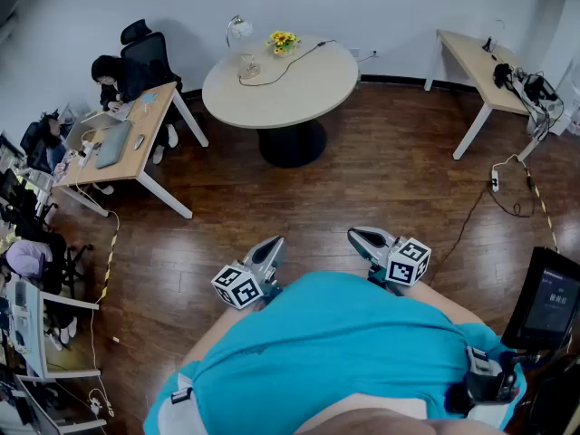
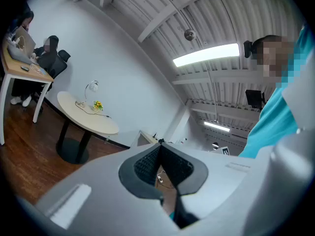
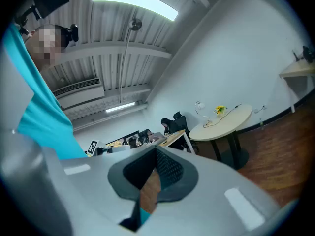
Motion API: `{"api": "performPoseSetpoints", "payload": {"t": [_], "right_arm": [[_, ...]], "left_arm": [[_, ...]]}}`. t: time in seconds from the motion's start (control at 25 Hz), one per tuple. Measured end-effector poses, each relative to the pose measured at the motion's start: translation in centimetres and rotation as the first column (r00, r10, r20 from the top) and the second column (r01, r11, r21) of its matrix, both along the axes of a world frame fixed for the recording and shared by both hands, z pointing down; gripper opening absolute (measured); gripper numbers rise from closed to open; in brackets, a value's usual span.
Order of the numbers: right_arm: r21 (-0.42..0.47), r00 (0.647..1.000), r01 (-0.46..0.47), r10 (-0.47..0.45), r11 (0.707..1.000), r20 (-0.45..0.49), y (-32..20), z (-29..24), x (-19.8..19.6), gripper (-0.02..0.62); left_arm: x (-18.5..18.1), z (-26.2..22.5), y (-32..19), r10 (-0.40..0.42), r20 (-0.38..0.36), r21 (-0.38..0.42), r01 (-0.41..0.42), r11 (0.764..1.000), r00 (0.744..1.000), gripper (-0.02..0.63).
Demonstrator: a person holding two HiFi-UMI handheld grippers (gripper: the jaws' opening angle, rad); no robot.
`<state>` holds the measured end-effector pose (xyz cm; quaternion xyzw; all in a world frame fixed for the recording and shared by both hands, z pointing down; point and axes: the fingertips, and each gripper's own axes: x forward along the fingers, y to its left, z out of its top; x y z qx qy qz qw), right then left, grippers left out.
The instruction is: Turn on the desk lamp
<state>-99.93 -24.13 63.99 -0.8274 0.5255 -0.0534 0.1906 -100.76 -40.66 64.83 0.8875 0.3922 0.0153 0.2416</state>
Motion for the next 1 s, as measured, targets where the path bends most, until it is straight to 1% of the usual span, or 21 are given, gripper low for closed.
{"api": "performPoseSetpoints", "payload": {"t": [0.24,0.36,0.48,0.6,0.72,0.88,1.0], "right_arm": [[0.008,1.0,-0.02,0.02,1.0,-0.019,4.1,1.0,1.0,0.002],[0.012,0.999,-0.032,0.033,0.999,-0.023,7.8,0.1,0.8,0.002],[0.023,0.998,-0.054,0.055,0.998,-0.022,11.5,-0.6,0.6,0.002],[0.025,0.997,-0.071,0.071,0.997,-0.028,14.8,-0.8,1.1,0.002],[0.015,0.996,-0.075,0.076,0.997,-0.043,17.3,-0.9,1.6,0.002],[0.009,0.996,-0.076,0.077,0.997,-0.043,20.3,-0.2,1.7,0.002],[0.009,0.997,-0.071,0.071,0.997,-0.025,20.8,0.4,2.8,0.002]], "left_arm": [[1.3,1.2,3.9,0.031,-0.024,0.027,-0.03,0.999,0.999,0.02],[1.2,0.2,7.6,0.047,-0.035,0.037,-0.046,0.998,0.998,0.02],[1.1,-0.7,11.2,0.042,-0.014,0.026,-0.042,0.999,0.999,0.02],[1.7,-0.8,14.3,0.062,-0.032,0.031,-0.061,0.998,0.998,0.02],[2.1,-0.2,16.9,0.073,-0.024,0.032,-0.072,0.997,0.997,0.02],[1.5,0.8,20.5,0.094,0.006,0.047,-0.094,0.994,0.996,0.02],[2.8,0.9,20.7,0.078,0.034,0.022,-0.078,0.997,0.996,0.02]]}}
